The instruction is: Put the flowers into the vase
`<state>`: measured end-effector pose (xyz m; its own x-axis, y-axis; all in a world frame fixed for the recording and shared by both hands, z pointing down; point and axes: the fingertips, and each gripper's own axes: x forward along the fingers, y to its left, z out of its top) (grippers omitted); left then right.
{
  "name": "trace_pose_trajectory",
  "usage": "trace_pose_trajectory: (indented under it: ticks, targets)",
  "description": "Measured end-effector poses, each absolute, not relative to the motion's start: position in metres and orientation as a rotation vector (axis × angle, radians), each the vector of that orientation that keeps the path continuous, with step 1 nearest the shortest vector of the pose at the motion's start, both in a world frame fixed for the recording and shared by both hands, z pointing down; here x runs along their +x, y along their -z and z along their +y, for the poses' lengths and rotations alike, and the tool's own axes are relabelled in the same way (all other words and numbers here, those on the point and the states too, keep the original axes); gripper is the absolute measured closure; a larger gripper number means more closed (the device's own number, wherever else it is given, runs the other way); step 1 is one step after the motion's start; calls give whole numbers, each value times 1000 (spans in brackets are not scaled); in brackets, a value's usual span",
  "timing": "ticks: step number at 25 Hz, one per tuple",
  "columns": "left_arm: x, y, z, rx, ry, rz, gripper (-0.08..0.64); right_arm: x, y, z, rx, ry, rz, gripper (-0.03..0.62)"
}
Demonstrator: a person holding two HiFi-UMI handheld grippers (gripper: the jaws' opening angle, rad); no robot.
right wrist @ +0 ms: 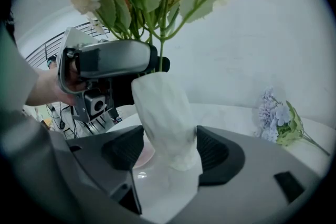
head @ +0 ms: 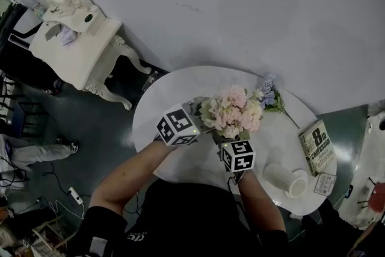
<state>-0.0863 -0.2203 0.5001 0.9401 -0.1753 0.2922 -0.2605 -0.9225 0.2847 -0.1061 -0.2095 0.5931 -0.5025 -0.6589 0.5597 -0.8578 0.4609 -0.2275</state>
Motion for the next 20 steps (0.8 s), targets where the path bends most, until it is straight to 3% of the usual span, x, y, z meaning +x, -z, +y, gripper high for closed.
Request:
trace_pose_trajectory:
  ticks: [20]
  targets:
    - [-94, -504, -214, 2720, -363, -302, 330, -105, -600, -205, 1272, -694, -2308, 279]
